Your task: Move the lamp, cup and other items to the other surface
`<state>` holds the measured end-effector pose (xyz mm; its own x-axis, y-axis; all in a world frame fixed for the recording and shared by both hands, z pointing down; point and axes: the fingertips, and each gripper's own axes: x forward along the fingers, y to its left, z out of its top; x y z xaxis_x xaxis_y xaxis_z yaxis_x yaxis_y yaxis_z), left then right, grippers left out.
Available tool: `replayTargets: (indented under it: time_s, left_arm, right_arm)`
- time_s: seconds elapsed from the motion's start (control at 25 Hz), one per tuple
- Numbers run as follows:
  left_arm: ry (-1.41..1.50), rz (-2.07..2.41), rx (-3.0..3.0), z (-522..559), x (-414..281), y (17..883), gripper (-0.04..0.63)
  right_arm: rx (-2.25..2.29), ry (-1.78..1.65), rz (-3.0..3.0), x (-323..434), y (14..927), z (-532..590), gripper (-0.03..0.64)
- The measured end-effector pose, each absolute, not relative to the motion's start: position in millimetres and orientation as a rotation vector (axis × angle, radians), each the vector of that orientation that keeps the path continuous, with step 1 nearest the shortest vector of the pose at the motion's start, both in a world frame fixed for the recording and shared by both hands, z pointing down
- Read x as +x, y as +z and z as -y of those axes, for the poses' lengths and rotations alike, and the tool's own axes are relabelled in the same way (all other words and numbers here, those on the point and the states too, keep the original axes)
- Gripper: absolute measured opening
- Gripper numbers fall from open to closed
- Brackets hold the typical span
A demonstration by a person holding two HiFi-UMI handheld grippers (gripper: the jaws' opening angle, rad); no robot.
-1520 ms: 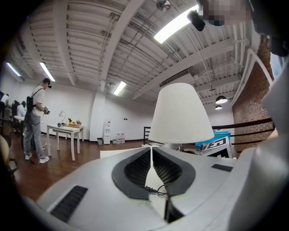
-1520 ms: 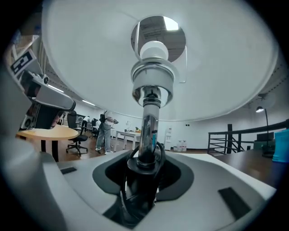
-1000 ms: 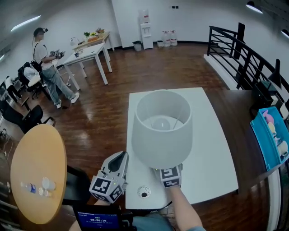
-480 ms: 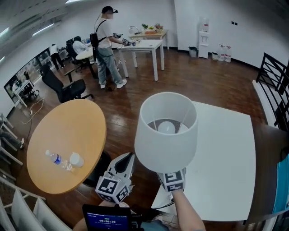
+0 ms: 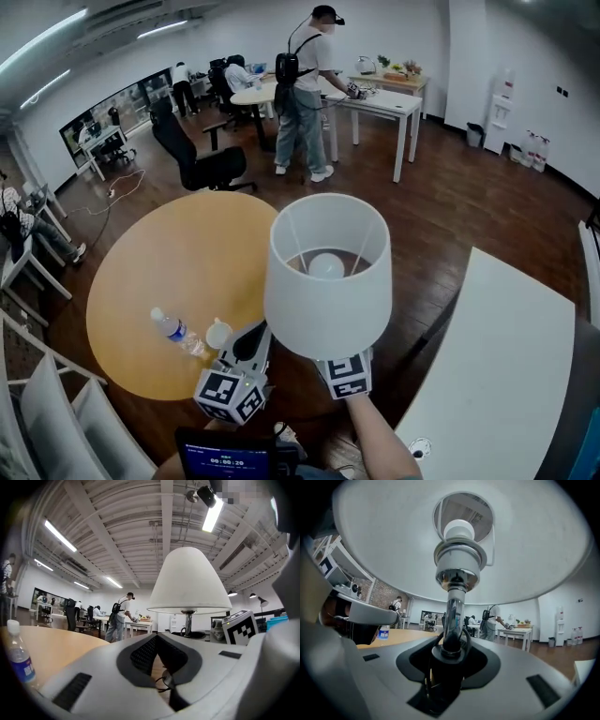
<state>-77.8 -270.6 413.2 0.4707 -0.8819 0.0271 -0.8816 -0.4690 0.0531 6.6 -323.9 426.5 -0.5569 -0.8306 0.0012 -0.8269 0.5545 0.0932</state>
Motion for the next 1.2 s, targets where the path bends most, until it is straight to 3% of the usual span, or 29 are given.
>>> replayTargets:
  time_s: [0.28,0.64,1.2]
  left_arm:
    - [-0.02,1.745,2.532,315.7,-190.0,411.2,0.008]
    - [0.061,1.65,2.557,334.0,-208.8,434.4,0.008]
    - [0.096,1.592,2.552,336.1,-214.1,461.5,0.008]
  right_arm:
    - [1.3,-0.126,2.807,-121.3,434.0,390.0,0.132]
    - [1.172,-0.063,2.873,-215.9,475.9,456.9,0.132]
    - [1.153,-0.039,2.832,-241.5,537.6,469.9,0.138]
